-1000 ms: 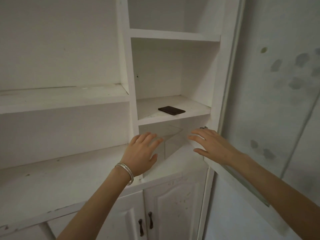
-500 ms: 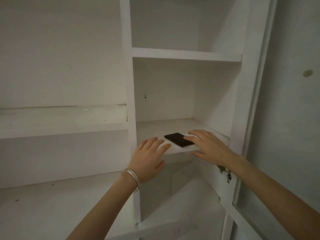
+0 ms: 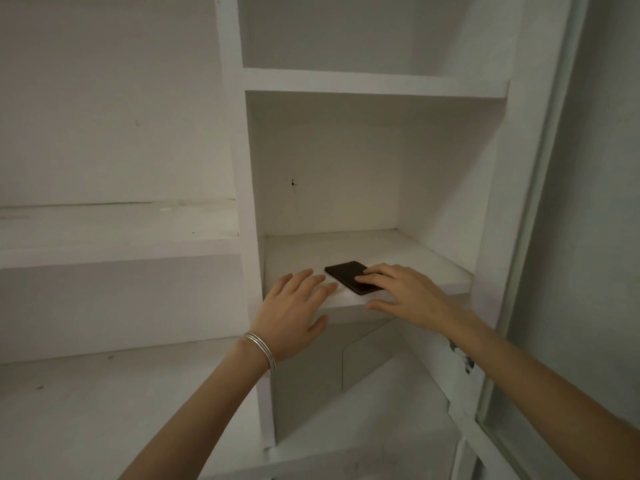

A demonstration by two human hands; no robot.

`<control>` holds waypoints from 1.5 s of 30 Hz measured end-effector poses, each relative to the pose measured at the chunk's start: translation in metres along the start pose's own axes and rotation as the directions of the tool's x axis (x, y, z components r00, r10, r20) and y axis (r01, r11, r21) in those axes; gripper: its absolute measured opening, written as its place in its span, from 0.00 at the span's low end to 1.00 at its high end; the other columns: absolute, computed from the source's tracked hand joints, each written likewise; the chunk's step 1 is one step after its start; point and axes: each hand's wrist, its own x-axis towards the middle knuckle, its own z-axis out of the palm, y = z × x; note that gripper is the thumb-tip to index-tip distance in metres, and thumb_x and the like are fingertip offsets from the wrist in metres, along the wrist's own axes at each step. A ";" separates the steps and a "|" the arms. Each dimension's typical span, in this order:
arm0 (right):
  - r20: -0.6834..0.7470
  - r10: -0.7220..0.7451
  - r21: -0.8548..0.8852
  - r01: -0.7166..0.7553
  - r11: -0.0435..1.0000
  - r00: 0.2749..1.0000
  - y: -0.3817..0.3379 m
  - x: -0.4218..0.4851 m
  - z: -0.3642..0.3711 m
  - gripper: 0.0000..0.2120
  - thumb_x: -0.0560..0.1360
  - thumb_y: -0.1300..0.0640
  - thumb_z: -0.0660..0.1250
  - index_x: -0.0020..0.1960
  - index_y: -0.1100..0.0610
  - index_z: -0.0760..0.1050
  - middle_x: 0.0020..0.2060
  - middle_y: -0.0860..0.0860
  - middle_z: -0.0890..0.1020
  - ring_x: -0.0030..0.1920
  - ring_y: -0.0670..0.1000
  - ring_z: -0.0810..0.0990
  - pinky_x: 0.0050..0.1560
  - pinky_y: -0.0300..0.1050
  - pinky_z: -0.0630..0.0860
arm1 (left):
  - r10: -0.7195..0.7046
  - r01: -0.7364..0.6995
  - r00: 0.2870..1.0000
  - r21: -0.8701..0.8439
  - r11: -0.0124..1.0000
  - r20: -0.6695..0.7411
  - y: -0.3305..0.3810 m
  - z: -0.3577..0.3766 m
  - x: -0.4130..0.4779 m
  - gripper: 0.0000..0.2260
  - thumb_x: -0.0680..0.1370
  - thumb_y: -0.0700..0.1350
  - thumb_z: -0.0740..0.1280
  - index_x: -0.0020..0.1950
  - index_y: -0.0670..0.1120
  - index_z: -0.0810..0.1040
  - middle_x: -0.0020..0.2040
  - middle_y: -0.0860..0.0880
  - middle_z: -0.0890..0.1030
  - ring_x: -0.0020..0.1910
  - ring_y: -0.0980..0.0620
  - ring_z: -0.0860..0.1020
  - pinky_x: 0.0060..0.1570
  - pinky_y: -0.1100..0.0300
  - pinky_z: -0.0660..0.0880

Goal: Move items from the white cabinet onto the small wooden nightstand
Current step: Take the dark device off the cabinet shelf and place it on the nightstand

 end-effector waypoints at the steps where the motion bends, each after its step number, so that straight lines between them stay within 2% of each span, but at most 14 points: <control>1: -0.064 -0.007 0.047 0.010 0.999 0.998 -0.001 -0.001 0.004 0.20 0.73 0.52 0.68 0.64 0.50 0.73 0.61 0.51 0.76 0.56 0.54 0.75 0.52 0.50 0.74 | 0.004 -0.004 1.000 0.000 1.000 -0.002 0.001 0.000 -0.002 0.23 0.72 0.54 0.56 0.65 0.48 0.72 0.61 0.47 0.77 0.62 0.43 0.73 0.59 0.47 0.70; 3: -0.185 -0.016 0.108 0.037 0.993 0.983 -0.004 -0.004 0.007 0.17 0.70 0.60 0.72 0.58 0.53 0.78 0.53 0.52 0.80 0.51 0.55 0.78 0.44 0.53 0.77 | 0.008 -0.008 1.000 -0.001 1.000 -0.001 0.002 -0.002 -0.007 0.23 0.72 0.53 0.57 0.65 0.48 0.72 0.61 0.46 0.77 0.62 0.43 0.73 0.59 0.47 0.70; 6: -0.283 -0.049 0.074 0.072 0.995 0.958 -0.013 -0.011 0.002 0.15 0.67 0.65 0.73 0.52 0.54 0.81 0.47 0.51 0.82 0.46 0.54 0.80 0.37 0.51 0.79 | 0.010 -0.010 1.000 0.001 1.000 -0.019 0.001 -0.006 -0.014 0.23 0.72 0.52 0.57 0.65 0.46 0.72 0.61 0.45 0.76 0.63 0.42 0.72 0.59 0.48 0.70; 11: -0.346 -0.007 0.126 0.054 0.991 0.938 -0.038 -0.038 -0.012 0.12 0.69 0.62 0.66 0.51 0.55 0.81 0.46 0.51 0.83 0.46 0.51 0.81 0.42 0.51 0.79 | 0.069 -0.072 0.996 -0.047 0.996 -0.056 -0.004 -0.013 -0.024 0.23 0.72 0.50 0.62 0.66 0.45 0.72 0.61 0.44 0.76 0.62 0.41 0.73 0.58 0.47 0.70; 14: -0.376 0.070 0.161 -0.009 0.987 0.924 -0.060 -0.059 -0.023 0.11 0.69 0.65 0.68 0.50 0.57 0.81 0.46 0.51 0.83 0.46 0.49 0.80 0.45 0.49 0.78 | 0.109 -0.114 0.993 -0.105 0.988 -0.054 -0.002 -0.018 -0.029 0.25 0.72 0.52 0.57 0.67 0.45 0.71 0.61 0.46 0.76 0.62 0.42 0.72 0.58 0.48 0.70; 18: -0.433 0.172 0.139 -0.123 0.983 0.885 -0.097 -0.089 -0.040 0.07 0.70 0.63 0.70 0.49 0.59 0.81 0.43 0.51 0.83 0.42 0.44 0.78 0.42 0.46 0.78 | 0.202 -0.213 0.977 -0.208 0.955 -0.073 0.008 -0.020 -0.041 0.25 0.72 0.53 0.56 0.67 0.46 0.71 0.62 0.46 0.76 0.63 0.43 0.72 0.59 0.48 0.69; 22: -0.402 0.410 0.264 -0.325 0.908 0.819 -0.146 -0.129 -0.044 0.08 0.69 0.61 0.71 0.48 0.60 0.81 0.40 0.51 0.83 0.40 0.47 0.80 0.44 0.41 0.77 | 0.302 -0.328 0.944 -0.297 0.897 -0.130 0.024 -0.023 -0.065 0.24 0.74 0.54 0.57 0.67 0.46 0.71 0.62 0.46 0.76 0.62 0.44 0.72 0.58 0.50 0.70; 25: -0.371 0.620 0.381 -0.495 0.781 0.691 -0.190 -0.170 -0.046 0.08 0.69 0.64 0.73 0.47 0.56 0.80 0.40 0.47 0.82 0.41 0.41 0.80 0.46 0.31 0.75 | 0.383 -0.416 0.909 -0.377 0.827 -0.164 0.048 -0.021 -0.087 0.22 0.75 0.51 0.63 0.67 0.45 0.71 0.61 0.45 0.77 0.61 0.43 0.73 0.58 0.48 0.69; 27: -0.310 0.732 0.397 -0.617 0.680 0.607 -0.217 -0.203 -0.054 0.09 0.69 0.64 0.73 0.46 0.54 0.80 0.39 0.47 0.82 0.41 0.41 0.81 0.46 0.31 0.75 | 0.450 -0.472 0.879 -0.422 0.774 -0.159 0.070 -0.022 -0.102 0.23 0.75 0.51 0.65 0.67 0.45 0.71 0.60 0.45 0.77 0.61 0.42 0.74 0.58 0.46 0.70; 30: -0.219 0.820 0.315 -0.757 0.572 0.529 -0.253 -0.252 -0.073 0.07 0.69 0.63 0.72 0.46 0.56 0.81 0.40 0.49 0.83 0.41 0.42 0.80 0.45 0.31 0.75 | 0.560 -0.572 0.808 -0.472 0.671 -0.183 0.108 -0.033 -0.115 0.22 0.75 0.53 0.61 0.66 0.44 0.72 0.59 0.45 0.78 0.60 0.42 0.74 0.58 0.45 0.71; 35: -0.258 0.906 0.231 -0.890 0.394 0.334 -0.319 -0.334 -0.107 0.06 0.69 0.60 0.72 0.46 0.54 0.81 0.38 0.47 0.84 0.39 0.43 0.81 0.46 0.44 0.78 | 0.688 -0.703 0.672 -0.531 0.473 -0.276 0.188 -0.068 -0.138 0.21 0.75 0.53 0.59 0.65 0.46 0.73 0.58 0.47 0.78 0.57 0.44 0.76 0.56 0.48 0.71; 38: -0.279 0.938 0.198 -0.944 0.265 0.205 -0.366 -0.391 -0.127 0.06 0.70 0.60 0.72 0.46 0.53 0.80 0.38 0.46 0.83 0.40 0.43 0.81 0.47 0.45 0.78 | 0.743 -0.765 0.568 -0.561 0.316 -0.355 0.242 -0.092 -0.163 0.20 0.75 0.51 0.64 0.66 0.46 0.73 0.57 0.47 0.79 0.54 0.45 0.77 0.53 0.50 0.73; 42: -0.312 0.950 0.178 -0.983 0.033 -0.024 -0.450 -0.480 -0.152 0.06 0.69 0.59 0.72 0.44 0.50 0.79 0.33 0.41 0.80 0.36 0.42 0.78 0.45 0.47 0.78 | 0.801 -0.830 0.412 -0.542 0.132 -0.436 0.317 -0.141 -0.211 0.23 0.74 0.54 0.55 0.65 0.46 0.74 0.54 0.48 0.80 0.51 0.47 0.79 0.49 0.51 0.74; 45: -0.350 0.918 0.150 -0.978 -0.142 -0.187 -0.536 -0.546 -0.170 0.06 0.69 0.58 0.73 0.44 0.50 0.80 0.35 0.42 0.80 0.36 0.41 0.78 0.43 0.46 0.77 | 0.795 -0.850 0.314 -0.527 -0.009 -0.520 0.378 -0.184 -0.269 0.23 0.74 0.54 0.55 0.62 0.46 0.76 0.52 0.47 0.81 0.49 0.47 0.80 0.48 0.51 0.75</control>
